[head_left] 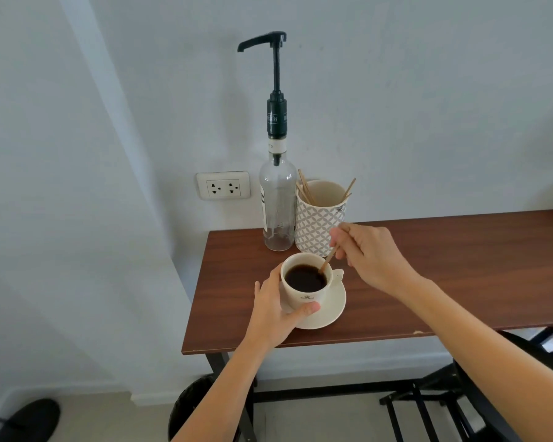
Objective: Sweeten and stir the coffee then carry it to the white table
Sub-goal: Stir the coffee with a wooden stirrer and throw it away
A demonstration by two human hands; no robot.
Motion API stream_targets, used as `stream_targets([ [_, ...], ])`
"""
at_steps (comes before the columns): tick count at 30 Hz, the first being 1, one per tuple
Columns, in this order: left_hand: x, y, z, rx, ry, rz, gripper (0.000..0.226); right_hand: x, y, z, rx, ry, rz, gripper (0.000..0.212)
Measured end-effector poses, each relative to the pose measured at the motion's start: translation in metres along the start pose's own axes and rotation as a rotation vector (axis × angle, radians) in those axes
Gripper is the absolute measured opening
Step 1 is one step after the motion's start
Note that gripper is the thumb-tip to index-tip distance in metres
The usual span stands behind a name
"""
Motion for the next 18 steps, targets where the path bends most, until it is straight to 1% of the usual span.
stream_targets([
  [3,0.0,0.001,0.0,0.004,-0.005,-0.006,0.082,-0.002,-0.004,0.008,0.014,-0.023,-0.074,0.04],
  [5,0.0,0.001,0.001,0.004,-0.009,-0.013,0.083,-0.011,-0.014,0.009,-0.029,-0.031,-0.197,0.038],
  [7,0.0,0.001,0.001,0.004,-0.011,-0.016,0.083,-0.02,-0.022,0.003,-0.037,-0.007,-0.249,0.033],
  [10,0.0,0.001,0.001,0.005,-0.003,-0.009,0.08,-0.024,-0.02,-0.008,0.011,0.063,-0.104,0.031],
  [13,0.001,0.001,0.002,0.002,-0.002,-0.004,0.079,-0.016,-0.008,-0.01,0.059,0.054,0.091,0.044],
  [15,0.001,0.001,0.002,0.003,0.003,-0.004,0.079,-0.011,-0.004,-0.006,0.055,0.016,0.056,0.043],
  [18,0.001,0.001,0.002,0.001,0.002,-0.008,0.081,-0.019,-0.017,-0.003,-0.01,-0.012,-0.121,0.037],
])
Point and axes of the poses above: each hand's wrist, its own z-axis away from the middle knuckle, its own y-axis out of the back of the hand, x = y × z, the point moved 6 cm from there along -z, towards the middle knuckle, and after that the axes turned 11 degrees about -x, right-handed, at the moved point
